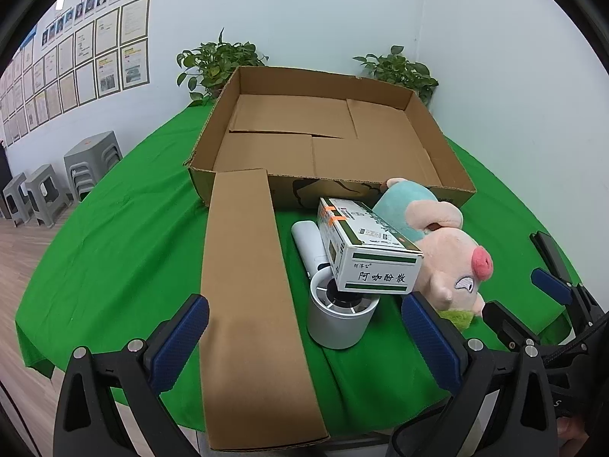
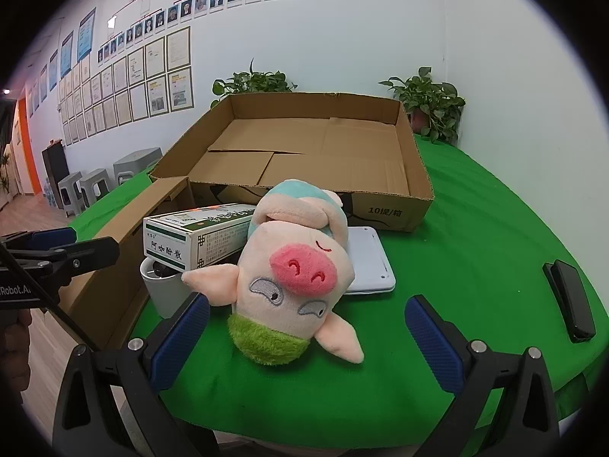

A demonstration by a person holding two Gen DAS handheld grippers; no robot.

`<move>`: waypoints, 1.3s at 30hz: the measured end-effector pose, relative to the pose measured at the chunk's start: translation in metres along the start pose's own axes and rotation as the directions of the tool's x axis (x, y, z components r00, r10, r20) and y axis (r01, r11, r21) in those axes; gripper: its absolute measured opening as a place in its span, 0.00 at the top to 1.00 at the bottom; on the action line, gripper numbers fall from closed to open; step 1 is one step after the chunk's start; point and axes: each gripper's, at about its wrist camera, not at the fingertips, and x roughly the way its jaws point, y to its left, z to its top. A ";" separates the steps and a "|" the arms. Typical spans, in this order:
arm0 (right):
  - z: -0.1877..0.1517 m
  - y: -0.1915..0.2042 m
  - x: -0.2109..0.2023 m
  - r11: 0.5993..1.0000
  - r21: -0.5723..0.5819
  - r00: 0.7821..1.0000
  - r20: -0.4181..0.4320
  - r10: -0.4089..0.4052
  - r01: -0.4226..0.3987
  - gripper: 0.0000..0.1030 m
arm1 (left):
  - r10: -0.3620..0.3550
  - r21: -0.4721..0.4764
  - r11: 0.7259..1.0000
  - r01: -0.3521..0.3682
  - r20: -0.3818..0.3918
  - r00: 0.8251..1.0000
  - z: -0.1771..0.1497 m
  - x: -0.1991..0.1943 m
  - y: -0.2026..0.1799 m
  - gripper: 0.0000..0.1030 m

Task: Organize objects

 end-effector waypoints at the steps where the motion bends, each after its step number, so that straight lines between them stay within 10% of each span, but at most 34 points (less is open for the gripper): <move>1: 0.000 0.000 0.000 1.000 -0.002 1.000 -0.001 0.000 0.000 0.01 | -0.001 0.001 1.000 0.001 0.002 1.000 0.000 0.000 0.000 0.01; 9: 0.000 0.004 -0.004 0.999 -0.034 0.999 0.025 0.029 -0.028 0.01 | 0.018 0.029 0.999 -0.018 0.014 1.000 -0.001 -0.004 0.006 0.01; 15: 0.007 0.007 -0.022 0.974 -0.116 0.971 0.118 0.207 -0.194 0.01 | -0.008 0.028 1.000 0.010 -0.065 0.998 -0.018 -0.002 0.017 0.01; 18: 0.017 0.006 -0.028 0.939 -0.118 0.931 0.140 0.338 -0.323 0.01 | -0.030 0.029 0.999 0.033 -0.098 0.995 -0.029 0.004 0.016 0.02; 21: 0.030 0.010 -0.026 0.900 -0.105 0.890 0.140 0.434 -0.422 0.01 | -0.016 0.007 1.000 0.017 -0.150 0.989 -0.037 0.016 0.021 0.29; 29: 0.066 0.071 0.010 0.772 -0.013 0.772 -0.022 0.635 -0.636 0.01 | -0.036 -0.052 0.998 0.030 -0.114 0.993 -0.049 0.004 0.057 0.41; 39: 0.065 0.151 0.089 0.708 0.231 0.628 -0.336 0.701 -0.667 0.04 | -0.018 -0.100 0.995 0.011 -0.069 0.997 -0.072 -0.031 0.094 0.44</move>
